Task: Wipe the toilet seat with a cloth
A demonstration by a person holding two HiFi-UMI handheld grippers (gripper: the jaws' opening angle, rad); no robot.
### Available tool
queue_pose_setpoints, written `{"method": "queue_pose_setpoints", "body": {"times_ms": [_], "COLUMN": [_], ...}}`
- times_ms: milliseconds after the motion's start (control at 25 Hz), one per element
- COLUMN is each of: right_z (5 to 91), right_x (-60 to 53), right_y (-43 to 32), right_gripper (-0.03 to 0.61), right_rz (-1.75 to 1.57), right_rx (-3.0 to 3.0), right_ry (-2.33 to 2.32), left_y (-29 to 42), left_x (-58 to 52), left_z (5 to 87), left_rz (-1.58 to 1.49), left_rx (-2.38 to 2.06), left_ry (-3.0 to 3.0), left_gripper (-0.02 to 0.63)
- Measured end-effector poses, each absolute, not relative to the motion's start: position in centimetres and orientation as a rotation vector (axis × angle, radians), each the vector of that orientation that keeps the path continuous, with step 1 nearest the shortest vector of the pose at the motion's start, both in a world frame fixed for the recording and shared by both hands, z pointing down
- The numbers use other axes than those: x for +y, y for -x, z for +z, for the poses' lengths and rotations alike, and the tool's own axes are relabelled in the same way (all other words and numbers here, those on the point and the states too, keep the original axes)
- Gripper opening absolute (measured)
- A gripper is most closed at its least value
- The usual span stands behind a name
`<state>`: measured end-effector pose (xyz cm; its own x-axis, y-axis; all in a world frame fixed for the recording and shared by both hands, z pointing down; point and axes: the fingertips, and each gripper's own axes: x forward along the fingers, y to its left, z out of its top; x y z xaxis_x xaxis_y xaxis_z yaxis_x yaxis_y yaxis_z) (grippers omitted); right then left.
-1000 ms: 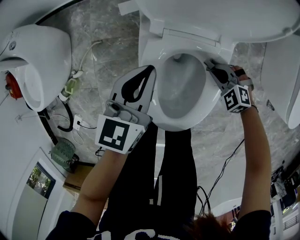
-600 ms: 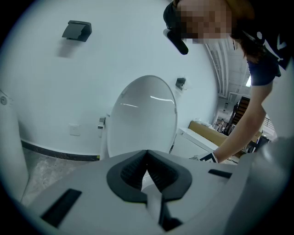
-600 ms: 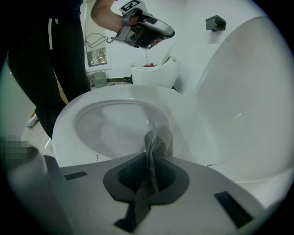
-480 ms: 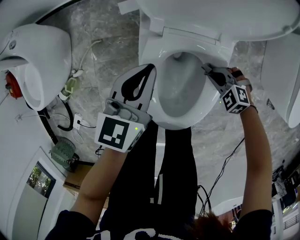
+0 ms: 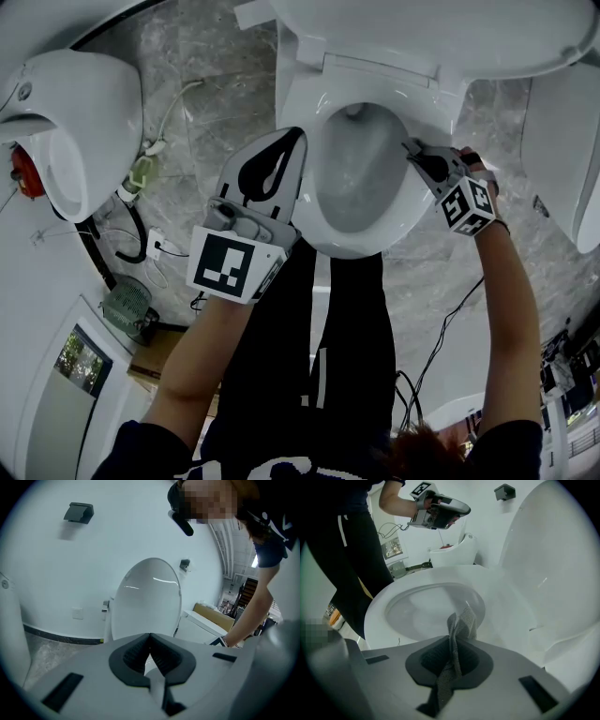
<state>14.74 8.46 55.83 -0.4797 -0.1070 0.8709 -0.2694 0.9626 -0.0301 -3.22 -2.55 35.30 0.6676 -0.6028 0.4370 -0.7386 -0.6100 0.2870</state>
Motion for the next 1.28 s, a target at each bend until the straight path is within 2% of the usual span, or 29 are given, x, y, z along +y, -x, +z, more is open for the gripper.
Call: {"method": "queue_pose_setpoints", "body": {"times_ms": [1280], "right_z": [55.7], "right_x": [15.7], "right_y": [-13.0], "right_gripper": [0.029], "right_rz": [0.439], "right_rx": [-2.079], "right_ry": [-0.524], "left_y": [2.2], "left_x": [-0.3], "left_z": [35.1], "left_rz": [0.421], "left_rx": [-1.014], "left_ry": [-2.453], "left_gripper": [0.011]}}
